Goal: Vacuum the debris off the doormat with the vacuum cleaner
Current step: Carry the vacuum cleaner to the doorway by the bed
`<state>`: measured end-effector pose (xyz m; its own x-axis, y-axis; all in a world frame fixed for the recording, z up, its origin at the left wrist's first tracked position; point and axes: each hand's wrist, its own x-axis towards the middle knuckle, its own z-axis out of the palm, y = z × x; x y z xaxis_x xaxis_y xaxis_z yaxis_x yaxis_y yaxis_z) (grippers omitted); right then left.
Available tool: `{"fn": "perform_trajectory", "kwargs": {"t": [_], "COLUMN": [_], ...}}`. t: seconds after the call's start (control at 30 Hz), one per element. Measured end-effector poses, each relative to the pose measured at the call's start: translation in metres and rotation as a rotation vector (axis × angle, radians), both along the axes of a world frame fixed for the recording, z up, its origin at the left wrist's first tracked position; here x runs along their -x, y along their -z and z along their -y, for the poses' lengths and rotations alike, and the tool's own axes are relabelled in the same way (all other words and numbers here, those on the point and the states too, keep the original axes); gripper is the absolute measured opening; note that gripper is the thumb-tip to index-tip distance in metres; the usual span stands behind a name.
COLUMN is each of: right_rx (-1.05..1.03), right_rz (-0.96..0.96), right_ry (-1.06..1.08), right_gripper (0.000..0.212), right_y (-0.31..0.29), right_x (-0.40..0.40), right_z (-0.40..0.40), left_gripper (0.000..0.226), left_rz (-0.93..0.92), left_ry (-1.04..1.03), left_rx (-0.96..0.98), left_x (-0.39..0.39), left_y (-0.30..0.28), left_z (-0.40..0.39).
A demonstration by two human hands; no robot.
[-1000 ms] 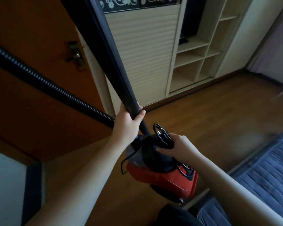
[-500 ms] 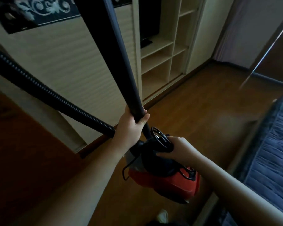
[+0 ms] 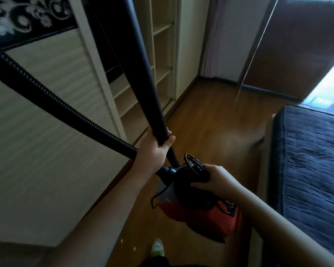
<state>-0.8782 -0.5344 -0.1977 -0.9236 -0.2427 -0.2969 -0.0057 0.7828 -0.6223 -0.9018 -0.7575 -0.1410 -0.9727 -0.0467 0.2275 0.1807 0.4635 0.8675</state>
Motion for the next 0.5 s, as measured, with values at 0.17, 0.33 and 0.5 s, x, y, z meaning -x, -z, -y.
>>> {"fn": "perform_trajectory", "kwargs": {"t": [0.17,0.33,0.5], "right_rx": [0.031,0.056,0.081], "right_rz": [-0.007,-0.008,-0.005], "right_ry": [0.109,0.254,0.361], "right_gripper": [0.065,0.057,0.047], "right_y": [-0.001,0.000,0.006], "right_x": [0.064,0.129,0.200], "right_z": [-0.008,-0.033,-0.075], "left_gripper": [0.015,0.010,0.012], "left_rz": [-0.003,0.008,0.049], "left_ry": [0.107,0.262,0.359], "left_rx": [-0.007,-0.032,-0.034], "left_x": [0.104,0.185,0.263], "left_y": [-0.002,-0.009,-0.002], "left_z": [-0.010,-0.051,-0.108]}}
